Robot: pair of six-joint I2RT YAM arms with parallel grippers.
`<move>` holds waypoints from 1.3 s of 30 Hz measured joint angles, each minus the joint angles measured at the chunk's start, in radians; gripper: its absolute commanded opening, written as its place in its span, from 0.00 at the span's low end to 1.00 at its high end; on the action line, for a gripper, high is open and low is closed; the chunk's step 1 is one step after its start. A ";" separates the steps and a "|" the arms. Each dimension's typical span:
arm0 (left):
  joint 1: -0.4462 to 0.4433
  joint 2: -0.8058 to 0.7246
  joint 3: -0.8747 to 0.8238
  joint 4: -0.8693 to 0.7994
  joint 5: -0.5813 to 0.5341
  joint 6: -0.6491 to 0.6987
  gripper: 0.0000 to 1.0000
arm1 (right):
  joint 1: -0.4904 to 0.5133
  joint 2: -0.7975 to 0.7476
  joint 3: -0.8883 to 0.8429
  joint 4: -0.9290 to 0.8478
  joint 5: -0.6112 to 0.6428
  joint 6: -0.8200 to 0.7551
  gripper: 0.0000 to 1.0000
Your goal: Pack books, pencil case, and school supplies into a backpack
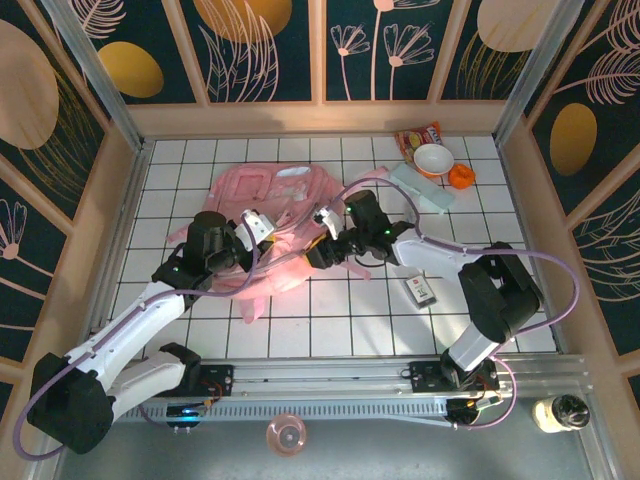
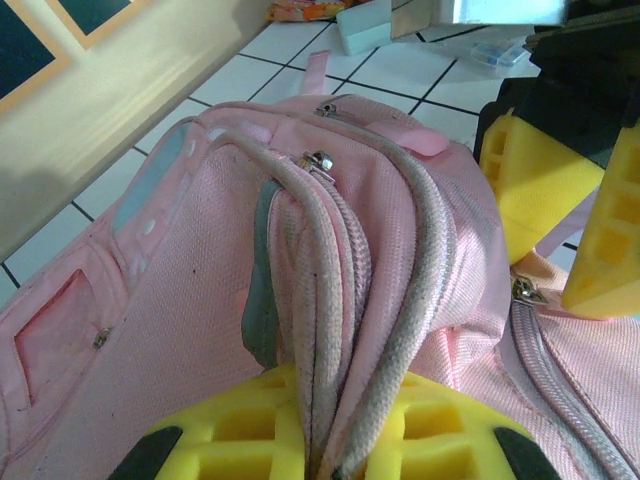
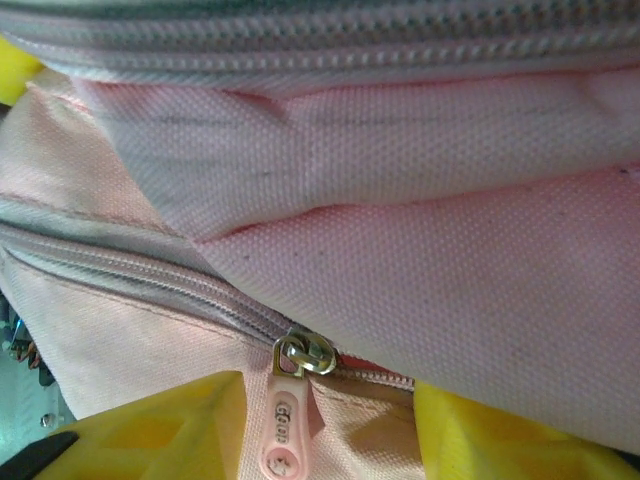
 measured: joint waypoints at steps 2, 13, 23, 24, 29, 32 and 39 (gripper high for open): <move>0.000 0.001 0.000 0.000 0.000 0.000 0.00 | 0.024 0.002 0.010 -0.025 0.043 0.013 0.48; 0.000 0.011 0.000 -0.002 0.004 -0.006 0.00 | 0.081 0.018 0.039 -0.079 0.260 0.153 0.05; -0.002 0.018 0.003 -0.002 -0.019 0.009 0.01 | 0.006 -0.015 0.039 -0.123 0.123 0.174 0.00; -0.002 0.022 0.006 -0.005 -0.019 0.012 0.08 | 0.003 -0.020 0.039 -0.131 0.106 0.173 0.00; -0.002 0.058 0.051 -0.056 0.024 0.035 0.65 | 0.000 -0.029 0.039 -0.170 0.019 0.171 0.00; 0.003 0.067 0.074 -0.097 0.068 0.051 0.77 | -0.017 -0.029 0.039 -0.183 -0.037 0.179 0.00; -0.082 0.025 0.079 -0.172 0.135 0.141 0.80 | -0.035 -0.029 0.052 -0.206 -0.146 0.212 0.00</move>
